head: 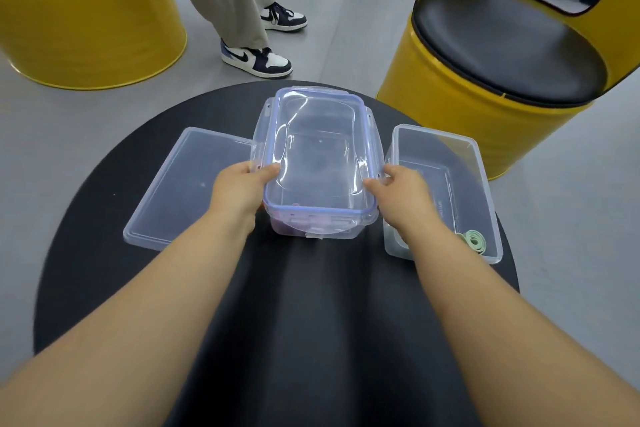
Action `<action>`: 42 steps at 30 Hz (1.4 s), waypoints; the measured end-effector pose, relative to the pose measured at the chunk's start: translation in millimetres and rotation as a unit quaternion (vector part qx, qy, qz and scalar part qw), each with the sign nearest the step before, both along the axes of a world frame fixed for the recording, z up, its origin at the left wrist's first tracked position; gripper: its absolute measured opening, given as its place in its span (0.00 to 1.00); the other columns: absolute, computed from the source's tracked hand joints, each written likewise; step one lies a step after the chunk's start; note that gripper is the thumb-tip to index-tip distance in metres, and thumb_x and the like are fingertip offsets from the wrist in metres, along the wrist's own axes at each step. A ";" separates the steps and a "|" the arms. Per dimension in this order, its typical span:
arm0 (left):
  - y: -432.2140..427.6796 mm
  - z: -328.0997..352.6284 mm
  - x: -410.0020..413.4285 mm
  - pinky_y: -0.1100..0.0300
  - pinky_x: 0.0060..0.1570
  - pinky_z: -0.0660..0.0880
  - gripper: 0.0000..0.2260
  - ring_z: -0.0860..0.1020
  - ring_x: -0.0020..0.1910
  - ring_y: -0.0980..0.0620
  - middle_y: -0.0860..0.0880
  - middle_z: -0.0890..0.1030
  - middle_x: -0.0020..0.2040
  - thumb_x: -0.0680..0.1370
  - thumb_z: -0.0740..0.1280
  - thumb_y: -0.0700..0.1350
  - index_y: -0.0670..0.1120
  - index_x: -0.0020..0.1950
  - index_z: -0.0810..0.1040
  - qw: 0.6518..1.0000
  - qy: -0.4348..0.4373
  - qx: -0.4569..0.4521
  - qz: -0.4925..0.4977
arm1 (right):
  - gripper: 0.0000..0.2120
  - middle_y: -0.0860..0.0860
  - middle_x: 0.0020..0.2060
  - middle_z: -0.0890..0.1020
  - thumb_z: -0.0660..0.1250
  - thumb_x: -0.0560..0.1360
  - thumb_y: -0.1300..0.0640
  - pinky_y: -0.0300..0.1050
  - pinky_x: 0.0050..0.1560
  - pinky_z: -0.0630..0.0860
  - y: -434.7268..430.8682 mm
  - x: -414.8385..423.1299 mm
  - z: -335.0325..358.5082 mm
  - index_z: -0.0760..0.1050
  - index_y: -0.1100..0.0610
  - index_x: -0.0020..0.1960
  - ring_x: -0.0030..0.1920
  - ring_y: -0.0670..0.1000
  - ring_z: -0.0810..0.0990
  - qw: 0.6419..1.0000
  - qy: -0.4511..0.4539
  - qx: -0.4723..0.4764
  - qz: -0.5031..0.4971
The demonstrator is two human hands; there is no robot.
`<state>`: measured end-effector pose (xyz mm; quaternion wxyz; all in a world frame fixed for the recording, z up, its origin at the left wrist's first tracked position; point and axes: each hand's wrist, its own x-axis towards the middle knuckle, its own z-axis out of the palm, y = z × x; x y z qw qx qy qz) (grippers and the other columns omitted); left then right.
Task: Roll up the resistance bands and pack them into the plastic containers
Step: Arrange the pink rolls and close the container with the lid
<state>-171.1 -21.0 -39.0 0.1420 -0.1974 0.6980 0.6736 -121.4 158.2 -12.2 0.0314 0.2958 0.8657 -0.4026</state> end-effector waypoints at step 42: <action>0.8 0.6 -0.8 0.51 0.62 0.63 0.18 0.63 0.68 0.41 0.48 0.53 0.78 0.80 0.53 0.39 0.41 0.70 0.63 0.878 0.150 -0.389 -0.234 | 0.17 0.58 0.66 0.68 0.56 0.80 0.56 0.46 0.53 0.68 -5.3 -36.0 -12.4 0.63 0.63 0.66 0.60 0.54 0.69 0.988 -0.028 0.067 0.133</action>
